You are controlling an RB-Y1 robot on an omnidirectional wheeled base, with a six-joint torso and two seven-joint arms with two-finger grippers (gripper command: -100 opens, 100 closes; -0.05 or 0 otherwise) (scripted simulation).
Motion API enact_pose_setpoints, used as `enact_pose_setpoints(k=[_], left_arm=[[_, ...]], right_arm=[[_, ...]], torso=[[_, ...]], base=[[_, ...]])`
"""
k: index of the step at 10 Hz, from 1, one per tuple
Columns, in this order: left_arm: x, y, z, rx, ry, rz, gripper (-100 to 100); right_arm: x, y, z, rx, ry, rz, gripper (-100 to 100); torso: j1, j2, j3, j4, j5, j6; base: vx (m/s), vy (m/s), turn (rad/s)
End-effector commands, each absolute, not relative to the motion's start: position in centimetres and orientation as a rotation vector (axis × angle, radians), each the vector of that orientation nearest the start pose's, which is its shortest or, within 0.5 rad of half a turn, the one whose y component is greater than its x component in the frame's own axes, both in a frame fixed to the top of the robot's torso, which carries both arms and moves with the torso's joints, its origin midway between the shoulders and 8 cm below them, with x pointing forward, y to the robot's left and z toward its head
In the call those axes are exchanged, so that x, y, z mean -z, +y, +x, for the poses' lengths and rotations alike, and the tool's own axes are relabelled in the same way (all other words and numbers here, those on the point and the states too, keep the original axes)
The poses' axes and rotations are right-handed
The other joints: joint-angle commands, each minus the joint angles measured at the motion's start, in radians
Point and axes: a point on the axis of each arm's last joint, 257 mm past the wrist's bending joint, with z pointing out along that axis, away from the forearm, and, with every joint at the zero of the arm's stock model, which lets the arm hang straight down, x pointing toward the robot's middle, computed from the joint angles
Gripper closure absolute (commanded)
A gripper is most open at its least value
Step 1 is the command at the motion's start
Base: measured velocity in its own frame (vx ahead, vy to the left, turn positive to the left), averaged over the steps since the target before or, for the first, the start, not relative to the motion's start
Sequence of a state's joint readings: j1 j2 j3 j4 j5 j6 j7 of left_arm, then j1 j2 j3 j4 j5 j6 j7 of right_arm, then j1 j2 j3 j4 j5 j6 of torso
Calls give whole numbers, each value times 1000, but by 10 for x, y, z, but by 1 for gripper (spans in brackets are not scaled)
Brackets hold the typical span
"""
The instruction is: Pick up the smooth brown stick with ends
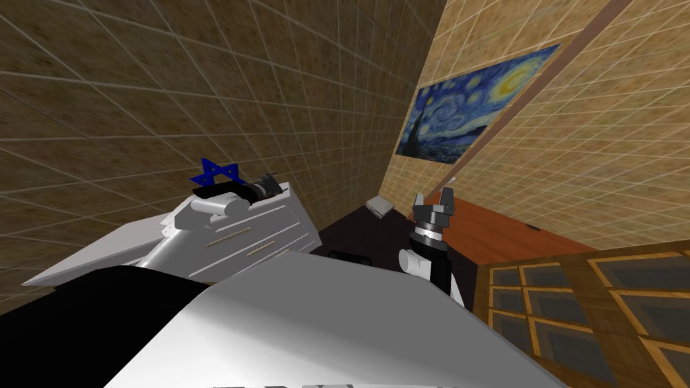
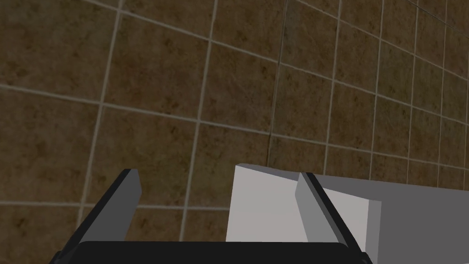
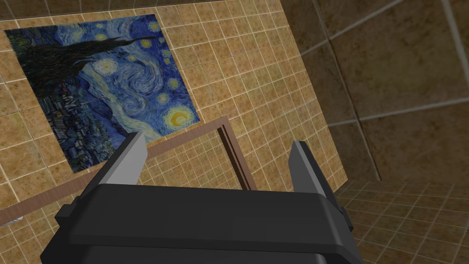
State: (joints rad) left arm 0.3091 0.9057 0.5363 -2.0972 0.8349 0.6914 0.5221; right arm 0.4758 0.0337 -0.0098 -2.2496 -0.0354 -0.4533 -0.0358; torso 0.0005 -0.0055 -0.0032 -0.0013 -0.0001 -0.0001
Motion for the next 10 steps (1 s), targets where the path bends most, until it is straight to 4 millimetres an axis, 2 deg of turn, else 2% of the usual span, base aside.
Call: enact_pose_setpoints(k=[1, 2, 3, 6, 7, 9, 10], left_arm=[[49, 498, 441, 1177, 1100, -1730, -100], [56, 499, 439, 1153, 1111, -1755, -100], [49, 507, 438, 1146, 1104, -1795, -100], [65, 508, 432, 1099, 1128, -1860, -100], [60, 514, 430, 1086, 1123, -1907, -100], [73, 515, 423, 1044, 1142, -1957, -100], [66, 521, 421, 1028, 1135, -1995, -100]], right_arm=[[-10, -290, 357, -1344, 585, 762, 0], [-10, -290, 357, -1344, 585, 762, 0], [-10, -290, 357, -1344, 585, 762, 0], [-10, -290, 357, -1344, 585, 762, 0], [-10, -290, 357, -1344, 585, 762, 0], [-10, -290, 357, -1344, 585, 762, 0], [-10, -290, 357, -1344, 585, 762, 0]], torso=[[0, 0, 0, 0, 0, 0], [-1, -1, -1, -1, 0, 0], [0, 0, 0, 0, 0, 0], [0, 1, 0, 0, 0, 0], [1, 3, 1, 0, 0, 0], [0, -2, -1, -1, 0, 0], [0, 1, 0, 0, 0, 1]], base=[[98, -45, 47], [46, -27, 3], [83, -23, 59], [46, -15, 8], [87, -19, 57], [71, -24, 19], [65, -13, 43]])
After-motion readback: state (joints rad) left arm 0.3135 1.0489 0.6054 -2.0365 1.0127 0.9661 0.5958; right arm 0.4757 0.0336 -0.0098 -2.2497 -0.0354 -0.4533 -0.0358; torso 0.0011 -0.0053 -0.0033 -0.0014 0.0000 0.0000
